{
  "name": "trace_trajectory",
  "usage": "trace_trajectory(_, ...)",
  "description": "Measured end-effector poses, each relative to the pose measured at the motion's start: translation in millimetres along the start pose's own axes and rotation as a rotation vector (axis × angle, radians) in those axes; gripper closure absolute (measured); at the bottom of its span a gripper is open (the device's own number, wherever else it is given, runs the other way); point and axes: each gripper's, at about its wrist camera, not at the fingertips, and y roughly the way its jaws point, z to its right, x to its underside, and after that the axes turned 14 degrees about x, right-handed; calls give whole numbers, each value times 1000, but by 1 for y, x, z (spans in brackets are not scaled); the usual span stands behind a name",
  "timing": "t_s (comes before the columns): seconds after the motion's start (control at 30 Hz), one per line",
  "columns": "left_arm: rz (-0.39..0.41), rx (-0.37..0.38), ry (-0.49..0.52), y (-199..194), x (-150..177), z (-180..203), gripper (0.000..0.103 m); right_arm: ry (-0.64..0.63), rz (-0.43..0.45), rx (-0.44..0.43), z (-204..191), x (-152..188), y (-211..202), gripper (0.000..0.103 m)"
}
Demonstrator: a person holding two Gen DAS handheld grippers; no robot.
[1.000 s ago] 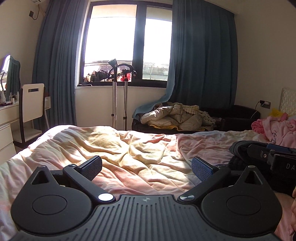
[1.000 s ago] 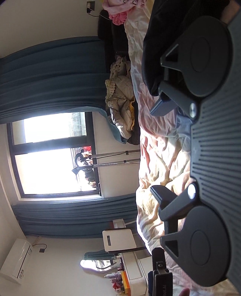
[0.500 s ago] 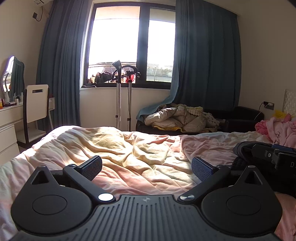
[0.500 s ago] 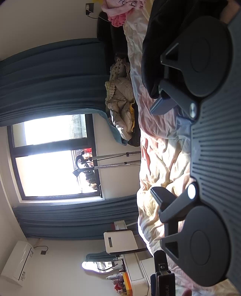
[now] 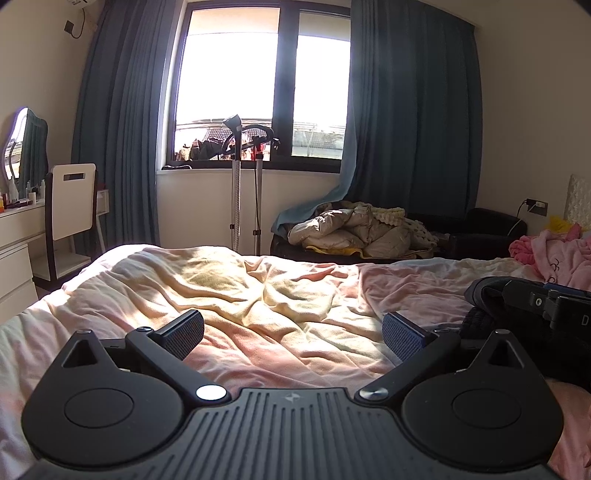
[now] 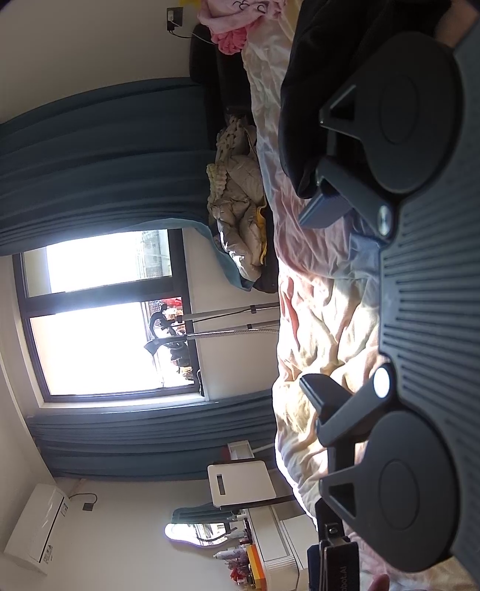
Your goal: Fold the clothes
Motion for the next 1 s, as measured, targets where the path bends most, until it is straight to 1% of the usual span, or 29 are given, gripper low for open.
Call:
trace_trajectory(0.2, 9, -2, -2, -1, -1, 0, 0, -2, 0, 5, 0, 1, 0, 16)
trace_trajectory(0.27, 14, -5, 5, -2, -1, 1, 0, -3, 1, 9, -1, 1, 1, 13)
trace_trajectory(0.4, 19, -2, 8, -2, -1, 2, 0, 3, 2, 7, 0, 1, 1, 13)
trace_trajectory(0.57, 17, -1, 10, 0, -1, 1, 0, 1, 2, 10, -1, 1, 1, 11)
trace_trajectory(0.7, 14, 14, 4, 1, -1, 0, 0, 2, 1, 6, -1, 2, 2, 11)
trace_trajectory(1.0, 15, 6, 1, 2, 0, -2, 0, 0, 1, 12, -1, 2, 2, 9)
